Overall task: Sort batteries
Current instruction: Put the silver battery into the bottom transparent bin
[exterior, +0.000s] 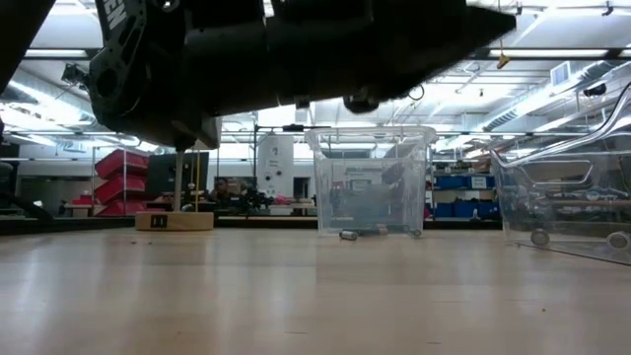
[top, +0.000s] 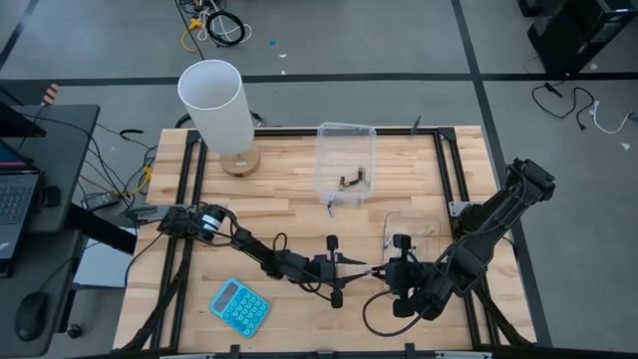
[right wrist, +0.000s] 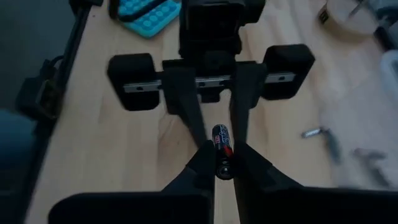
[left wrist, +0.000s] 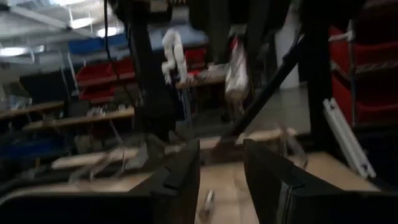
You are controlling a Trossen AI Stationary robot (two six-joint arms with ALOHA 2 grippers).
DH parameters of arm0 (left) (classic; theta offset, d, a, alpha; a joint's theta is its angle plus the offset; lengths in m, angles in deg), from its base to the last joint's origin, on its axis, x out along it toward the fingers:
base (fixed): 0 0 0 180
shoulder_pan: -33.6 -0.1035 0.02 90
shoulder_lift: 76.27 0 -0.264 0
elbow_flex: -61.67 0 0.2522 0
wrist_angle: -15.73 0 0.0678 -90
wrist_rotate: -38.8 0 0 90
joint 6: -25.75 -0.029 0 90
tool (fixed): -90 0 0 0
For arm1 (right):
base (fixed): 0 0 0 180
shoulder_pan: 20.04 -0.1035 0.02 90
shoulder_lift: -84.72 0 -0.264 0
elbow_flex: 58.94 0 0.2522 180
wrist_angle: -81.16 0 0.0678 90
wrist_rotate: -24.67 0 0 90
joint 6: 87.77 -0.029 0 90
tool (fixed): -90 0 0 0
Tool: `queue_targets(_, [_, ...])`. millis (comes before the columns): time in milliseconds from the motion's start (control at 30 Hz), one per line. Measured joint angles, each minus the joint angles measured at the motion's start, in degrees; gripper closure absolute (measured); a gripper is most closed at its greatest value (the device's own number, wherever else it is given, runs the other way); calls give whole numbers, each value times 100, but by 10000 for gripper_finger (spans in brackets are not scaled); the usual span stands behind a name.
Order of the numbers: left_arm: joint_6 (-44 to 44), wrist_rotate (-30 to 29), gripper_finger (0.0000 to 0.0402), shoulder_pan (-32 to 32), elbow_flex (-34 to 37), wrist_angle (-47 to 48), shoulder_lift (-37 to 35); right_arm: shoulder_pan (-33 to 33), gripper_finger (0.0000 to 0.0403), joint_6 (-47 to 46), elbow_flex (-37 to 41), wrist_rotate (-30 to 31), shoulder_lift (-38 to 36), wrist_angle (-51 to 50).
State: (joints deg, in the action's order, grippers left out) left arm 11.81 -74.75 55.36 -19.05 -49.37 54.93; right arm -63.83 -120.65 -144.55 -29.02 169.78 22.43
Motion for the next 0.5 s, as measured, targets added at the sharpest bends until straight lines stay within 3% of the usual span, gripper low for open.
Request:
queue_targets(233, [498,-157,272,11,5,432,0,0,379,-866,-2,-745,-372,-795])
queue_targets(500, [523,-261,272,11,9,529,0,105,376,-2398,-2,-1604,-514,-2935])
